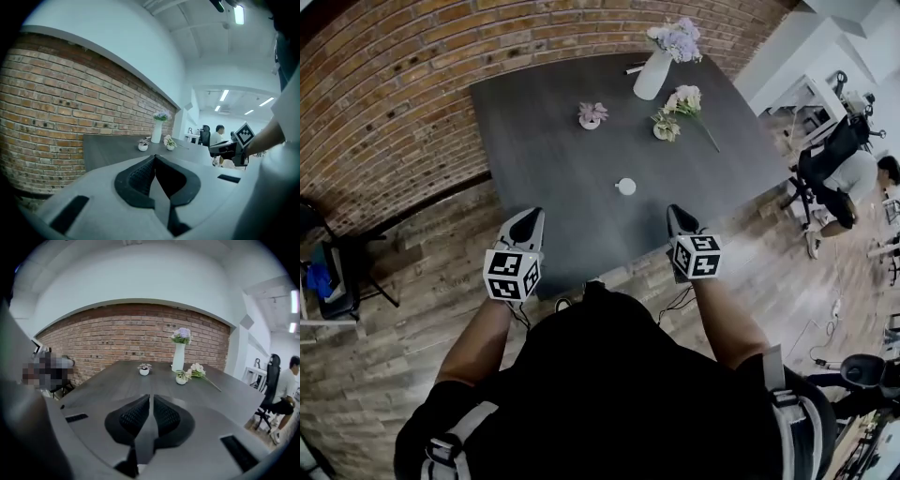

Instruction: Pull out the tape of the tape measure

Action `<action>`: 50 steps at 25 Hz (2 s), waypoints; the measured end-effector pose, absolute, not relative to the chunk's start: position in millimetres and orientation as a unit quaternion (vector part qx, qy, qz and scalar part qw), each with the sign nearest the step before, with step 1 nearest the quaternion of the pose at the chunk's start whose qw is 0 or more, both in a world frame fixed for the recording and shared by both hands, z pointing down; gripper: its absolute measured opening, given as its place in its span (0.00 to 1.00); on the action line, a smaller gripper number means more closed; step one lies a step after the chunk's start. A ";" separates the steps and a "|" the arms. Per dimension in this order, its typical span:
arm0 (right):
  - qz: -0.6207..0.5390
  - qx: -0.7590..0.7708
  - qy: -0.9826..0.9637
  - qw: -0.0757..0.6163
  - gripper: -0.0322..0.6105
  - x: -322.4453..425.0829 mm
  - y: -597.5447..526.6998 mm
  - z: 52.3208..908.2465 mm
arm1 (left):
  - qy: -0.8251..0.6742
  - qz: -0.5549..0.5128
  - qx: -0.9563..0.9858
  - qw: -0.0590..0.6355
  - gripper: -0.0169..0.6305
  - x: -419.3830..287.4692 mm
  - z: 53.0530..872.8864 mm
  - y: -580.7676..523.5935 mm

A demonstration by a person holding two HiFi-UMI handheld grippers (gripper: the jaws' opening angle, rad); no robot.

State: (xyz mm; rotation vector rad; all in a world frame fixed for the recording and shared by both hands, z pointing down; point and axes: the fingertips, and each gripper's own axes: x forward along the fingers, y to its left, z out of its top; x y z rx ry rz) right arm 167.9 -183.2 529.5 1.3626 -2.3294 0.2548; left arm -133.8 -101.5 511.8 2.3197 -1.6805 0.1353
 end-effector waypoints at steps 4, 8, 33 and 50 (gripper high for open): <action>0.110 0.425 -0.870 0.224 0.27 142.6 -174.4 551.0 | -0.558 0.063 0.816 0.135 0.04 -112.5 515.3 -116.1; 0.128 0.362 -0.893 0.236 0.43 118.4 -170.9 571.6 | -0.547 0.081 0.822 0.135 0.04 -104.9 517.0 -133.4; 0.119 0.235 -0.895 0.360 0.51 72.9 -265.8 652.0 | -0.576 0.086 0.792 0.186 0.04 -97.9 543.4 -206.6; 0.099 0.245 -0.935 0.238 0.38 67.2 -260.4 552.7 | -0.487 0.069 0.856 0.156 0.04 -53.8 505.1 -194.0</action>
